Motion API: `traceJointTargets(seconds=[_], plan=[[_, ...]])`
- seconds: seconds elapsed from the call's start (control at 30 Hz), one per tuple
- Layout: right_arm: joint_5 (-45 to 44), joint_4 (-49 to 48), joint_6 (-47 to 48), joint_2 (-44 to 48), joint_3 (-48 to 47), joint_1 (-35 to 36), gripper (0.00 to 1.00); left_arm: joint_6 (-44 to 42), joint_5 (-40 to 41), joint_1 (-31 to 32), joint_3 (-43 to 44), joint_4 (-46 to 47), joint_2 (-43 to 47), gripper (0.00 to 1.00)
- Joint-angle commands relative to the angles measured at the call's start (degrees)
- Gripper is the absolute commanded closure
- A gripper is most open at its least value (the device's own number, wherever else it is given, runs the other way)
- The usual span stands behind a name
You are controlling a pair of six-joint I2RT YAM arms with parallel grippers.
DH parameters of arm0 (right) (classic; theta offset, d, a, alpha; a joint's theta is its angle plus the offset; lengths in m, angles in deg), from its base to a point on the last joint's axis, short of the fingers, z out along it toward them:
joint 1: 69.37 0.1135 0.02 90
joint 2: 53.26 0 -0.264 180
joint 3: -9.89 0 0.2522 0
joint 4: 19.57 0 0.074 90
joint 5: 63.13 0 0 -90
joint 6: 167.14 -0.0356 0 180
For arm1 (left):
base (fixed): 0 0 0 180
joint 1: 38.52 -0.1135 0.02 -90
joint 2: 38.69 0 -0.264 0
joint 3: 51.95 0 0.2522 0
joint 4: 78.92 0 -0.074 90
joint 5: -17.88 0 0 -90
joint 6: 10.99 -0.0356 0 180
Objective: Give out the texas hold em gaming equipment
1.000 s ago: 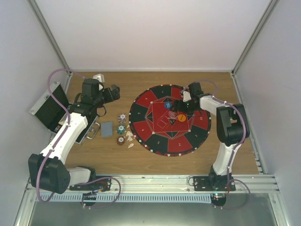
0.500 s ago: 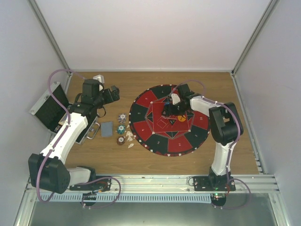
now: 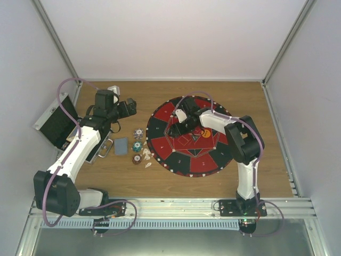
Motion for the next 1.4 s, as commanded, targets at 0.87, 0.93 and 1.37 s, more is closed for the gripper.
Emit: traceJointTargets(seconds=[0.87,0.93,1.37], plan=[[-19.42,1.64,-5.46,24.36,22.01,-0.87,0.28,0.32,0.54,0.4,-0.65,1.65,1.61,0.02],[-17.25,0.79,-6.31,24.12,22.56,-2.41,0.31,0.24,0.24,0.38,-0.66,1.73,1.41,0.03],[-14.2,-3.35,-5.79,17.14,20.04,-7.97,0.32,0.31,0.47,0.37,-0.66,1.35,1.8,0.03]])
